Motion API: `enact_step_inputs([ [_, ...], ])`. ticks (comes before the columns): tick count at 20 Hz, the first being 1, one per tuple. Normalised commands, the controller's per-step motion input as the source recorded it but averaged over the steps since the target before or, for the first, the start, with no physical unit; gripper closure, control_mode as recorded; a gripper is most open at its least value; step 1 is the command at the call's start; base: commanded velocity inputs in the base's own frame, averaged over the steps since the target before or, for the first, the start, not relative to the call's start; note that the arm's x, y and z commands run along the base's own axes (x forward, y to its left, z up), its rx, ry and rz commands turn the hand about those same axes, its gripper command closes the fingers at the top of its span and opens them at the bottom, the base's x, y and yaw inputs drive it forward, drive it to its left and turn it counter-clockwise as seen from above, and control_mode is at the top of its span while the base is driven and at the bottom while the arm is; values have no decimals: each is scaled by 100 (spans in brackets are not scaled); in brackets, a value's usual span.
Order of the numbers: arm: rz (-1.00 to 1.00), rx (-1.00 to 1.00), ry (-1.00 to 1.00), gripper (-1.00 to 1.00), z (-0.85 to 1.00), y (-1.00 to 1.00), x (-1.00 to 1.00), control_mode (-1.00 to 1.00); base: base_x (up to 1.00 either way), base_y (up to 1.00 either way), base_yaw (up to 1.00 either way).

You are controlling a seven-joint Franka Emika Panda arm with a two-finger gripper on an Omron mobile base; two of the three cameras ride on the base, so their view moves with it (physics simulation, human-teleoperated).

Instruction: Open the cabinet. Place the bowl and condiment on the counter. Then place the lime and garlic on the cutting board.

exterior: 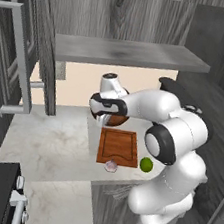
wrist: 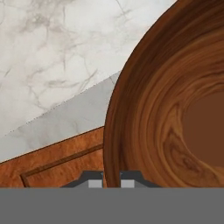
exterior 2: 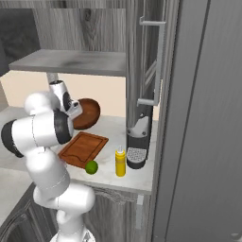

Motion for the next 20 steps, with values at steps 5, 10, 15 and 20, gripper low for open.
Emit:
enact_step_inputs([
  [5,0,0,0,100,-19,0,27,-100,0,0,0],
  [10,0,0,0,100,-21,0,29,-100,0,0,0],
  [15,0,0,0,100,-20,0,35,-100,0,0,0],
  [20,0,0,0,100,-16,0,35,-100,0,0,0],
])
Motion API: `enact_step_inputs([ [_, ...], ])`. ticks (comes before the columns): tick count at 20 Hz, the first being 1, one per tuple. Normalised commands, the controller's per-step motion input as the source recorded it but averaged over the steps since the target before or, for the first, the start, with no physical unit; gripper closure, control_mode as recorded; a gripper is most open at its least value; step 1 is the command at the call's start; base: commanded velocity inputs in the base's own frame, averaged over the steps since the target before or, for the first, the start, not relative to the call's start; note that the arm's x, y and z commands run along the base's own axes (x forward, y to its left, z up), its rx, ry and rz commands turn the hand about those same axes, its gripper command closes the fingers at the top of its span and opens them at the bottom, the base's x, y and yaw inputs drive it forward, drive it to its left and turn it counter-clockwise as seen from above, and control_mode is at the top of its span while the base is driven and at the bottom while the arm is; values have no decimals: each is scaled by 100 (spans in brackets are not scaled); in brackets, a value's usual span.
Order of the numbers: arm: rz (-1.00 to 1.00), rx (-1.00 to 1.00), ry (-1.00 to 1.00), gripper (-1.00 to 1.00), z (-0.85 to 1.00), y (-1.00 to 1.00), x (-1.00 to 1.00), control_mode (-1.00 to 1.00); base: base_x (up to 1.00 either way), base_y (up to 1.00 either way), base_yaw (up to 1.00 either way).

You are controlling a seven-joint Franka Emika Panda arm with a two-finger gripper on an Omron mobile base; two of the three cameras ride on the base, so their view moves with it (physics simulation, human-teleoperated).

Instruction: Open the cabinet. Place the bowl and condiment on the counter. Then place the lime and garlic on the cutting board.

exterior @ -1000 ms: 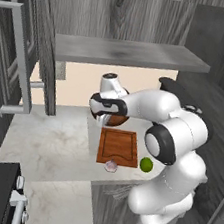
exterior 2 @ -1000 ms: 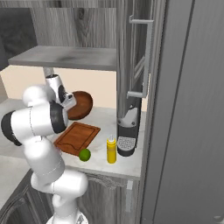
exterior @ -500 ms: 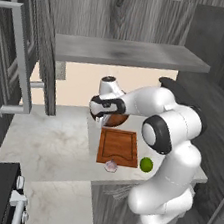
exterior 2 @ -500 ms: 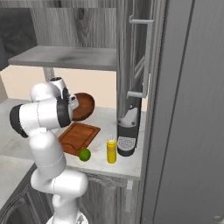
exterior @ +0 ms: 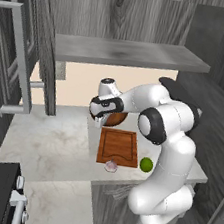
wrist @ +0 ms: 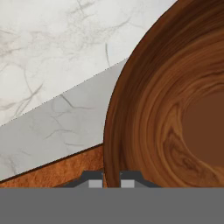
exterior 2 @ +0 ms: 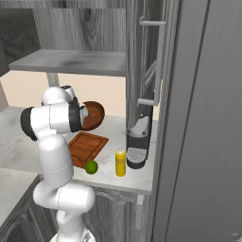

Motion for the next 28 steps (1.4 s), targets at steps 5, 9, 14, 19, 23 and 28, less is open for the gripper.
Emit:
enact_step_inputs([
  [5,0,0,0,100,-15,0,36,-100,0,0,0],
  [9,0,0,0,100,-15,0,36,-100,0,0,0],
  [14,0,0,0,100,-14,0,32,-100,0,0,0],
  [19,0,0,0,-100,-8,0,21,-100,0,0,0],
  [23,0,0,0,-100,0,0,7,-100,0,0,0],
  [28,0,0,-4,-100,0,0,0,-100,0,0,0],
])
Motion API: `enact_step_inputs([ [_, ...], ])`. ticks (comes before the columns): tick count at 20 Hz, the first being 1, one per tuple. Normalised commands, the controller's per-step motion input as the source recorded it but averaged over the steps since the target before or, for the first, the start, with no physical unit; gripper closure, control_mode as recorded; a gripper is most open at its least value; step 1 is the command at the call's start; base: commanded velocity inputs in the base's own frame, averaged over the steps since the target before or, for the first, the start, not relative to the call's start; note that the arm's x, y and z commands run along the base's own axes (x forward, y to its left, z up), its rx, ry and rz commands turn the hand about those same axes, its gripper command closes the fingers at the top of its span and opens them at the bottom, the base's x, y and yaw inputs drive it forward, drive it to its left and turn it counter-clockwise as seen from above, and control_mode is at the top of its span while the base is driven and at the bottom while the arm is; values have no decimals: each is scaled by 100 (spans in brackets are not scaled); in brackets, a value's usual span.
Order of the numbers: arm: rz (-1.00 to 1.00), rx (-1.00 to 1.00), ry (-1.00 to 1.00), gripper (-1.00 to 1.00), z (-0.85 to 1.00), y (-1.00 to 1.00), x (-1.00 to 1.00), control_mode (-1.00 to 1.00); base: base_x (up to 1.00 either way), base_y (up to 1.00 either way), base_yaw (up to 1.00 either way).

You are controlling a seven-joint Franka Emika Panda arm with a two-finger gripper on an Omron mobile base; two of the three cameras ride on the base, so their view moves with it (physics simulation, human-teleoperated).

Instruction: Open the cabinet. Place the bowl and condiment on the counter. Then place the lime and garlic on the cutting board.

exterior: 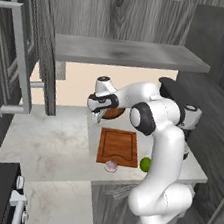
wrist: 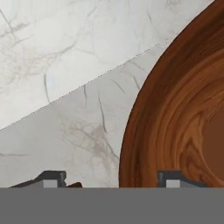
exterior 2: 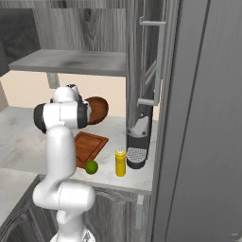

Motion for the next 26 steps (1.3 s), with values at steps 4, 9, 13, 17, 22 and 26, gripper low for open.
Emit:
enact_step_inputs([
  [4,0,0,-9,-100,0,0,0,-100,0,0,0],
  [9,0,0,-28,-100,46,0,-35,-100,0,0,0],
  [13,0,0,-36,-100,57,0,-79,-100,0,0,0],
  [17,0,0,-27,-100,39,0,-96,-100,0,0,0],
  [22,-3,0,-16,-100,45,0,-99,-100,0,0,0],
  [26,-9,0,-11,-100,84,0,-83,-100,0,0,0],
])
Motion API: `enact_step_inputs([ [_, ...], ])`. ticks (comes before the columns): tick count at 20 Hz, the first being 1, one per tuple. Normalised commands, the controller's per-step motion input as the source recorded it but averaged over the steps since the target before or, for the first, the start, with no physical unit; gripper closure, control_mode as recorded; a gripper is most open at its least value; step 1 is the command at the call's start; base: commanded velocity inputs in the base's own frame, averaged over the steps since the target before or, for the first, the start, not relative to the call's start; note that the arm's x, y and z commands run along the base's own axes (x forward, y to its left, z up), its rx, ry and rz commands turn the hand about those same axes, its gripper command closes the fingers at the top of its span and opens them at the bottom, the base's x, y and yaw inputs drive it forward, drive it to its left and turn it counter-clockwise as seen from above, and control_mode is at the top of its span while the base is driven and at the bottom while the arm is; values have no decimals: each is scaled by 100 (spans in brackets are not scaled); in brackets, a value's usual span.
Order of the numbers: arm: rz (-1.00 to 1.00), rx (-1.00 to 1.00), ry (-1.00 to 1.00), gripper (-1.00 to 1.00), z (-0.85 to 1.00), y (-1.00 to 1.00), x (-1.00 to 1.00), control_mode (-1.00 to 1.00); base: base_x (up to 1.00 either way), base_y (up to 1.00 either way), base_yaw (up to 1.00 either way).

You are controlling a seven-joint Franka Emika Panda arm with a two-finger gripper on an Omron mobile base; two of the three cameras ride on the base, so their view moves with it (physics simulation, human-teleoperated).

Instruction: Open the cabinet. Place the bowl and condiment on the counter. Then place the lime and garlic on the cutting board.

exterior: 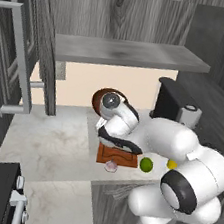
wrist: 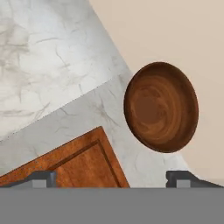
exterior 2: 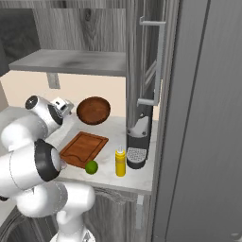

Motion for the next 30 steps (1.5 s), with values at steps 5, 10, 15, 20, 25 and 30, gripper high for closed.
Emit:
enact_step_inputs([
  [5,-18,0,-9,-100,81,0,-62,-100,0,0,0],
  [10,-11,5,-23,-100,19,-16,-55,-100,0,0,0],
  [15,-3,22,-14,-100,37,-49,-81,-100,0,0,0],
  [20,0,13,-11,-100,46,-37,-72,-100,0,0,0],
  [25,-1,9,4,-100,11,-27,-77,-100,0,0,0],
  [30,-10,26,23,-100,31,-7,-75,-100,0,0,0],
])
